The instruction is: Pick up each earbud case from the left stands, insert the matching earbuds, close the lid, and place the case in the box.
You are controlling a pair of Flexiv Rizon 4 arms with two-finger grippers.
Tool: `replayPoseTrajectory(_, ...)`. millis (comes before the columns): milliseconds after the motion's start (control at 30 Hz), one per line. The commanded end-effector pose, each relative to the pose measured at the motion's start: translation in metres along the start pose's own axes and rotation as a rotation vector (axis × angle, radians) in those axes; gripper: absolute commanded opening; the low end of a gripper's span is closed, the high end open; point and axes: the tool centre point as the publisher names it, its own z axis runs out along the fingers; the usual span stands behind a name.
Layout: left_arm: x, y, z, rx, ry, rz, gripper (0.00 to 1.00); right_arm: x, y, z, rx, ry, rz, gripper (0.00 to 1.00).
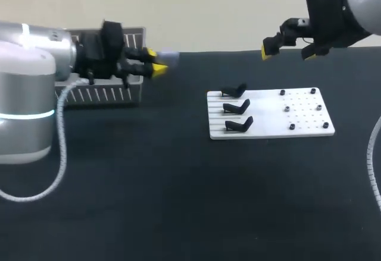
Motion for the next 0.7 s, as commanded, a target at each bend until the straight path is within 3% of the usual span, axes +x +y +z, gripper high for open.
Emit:
replayPoseTrajectory(33, 0.016, 0.03, -0.055, -0.222, 0.104, -0.005, 0.0, 0.003, 0.0, 0.0, 0.004, -0.09, 0.002, 1.0)
replayPoseTrajectory(167, 0.047, 0.073, -0.08, -0.269, 0.209, -0.023, 0.0, 0.003, 0.0, 0.0, 0.004, -0.09, 0.002, 1.0)
replayPoseTrajectory(300, 0.078, 0.102, -0.096, -0.29, 0.251, -0.056, 0.0, 0.003, 0.0, 0.0, 0.004, -0.09, 0.002, 1.0)
replayPoseTrajectory(500, 0.105, 0.13, -0.105, -0.209, 0.194, -0.033, 0.0, 0.003, 0.0, 0.0, 0.004, -0.09, 0.002, 1.0)
replayPoseTrajectory(533, 0.105, 0.132, -0.106, -0.197, 0.197, -0.023, 0.35, 0.003, 0.0, 0.0, 0.004, -0.09, 0.002, 1.0)
replayPoseTrajectory(567, 0.104, 0.135, -0.106, -0.179, 0.188, -0.01, 0.86, 0.003, 0.0, 0.0, 0.004, -0.09, 0.002, 1.0)
replayPoseTrajectory(600, 0.102, 0.137, -0.105, -0.155, 0.173, 0.013, 1.0, 0.003, 0.0, 0.0, 0.004, -0.09, 0.002, 1.0)
replayPoseTrajectory(700, 0.101, 0.138, -0.103, -0.126, 0.156, 0.03, 1.0, 0.003, 0.0, 0.0, 0.004, -0.09, 0.002, 1.0)
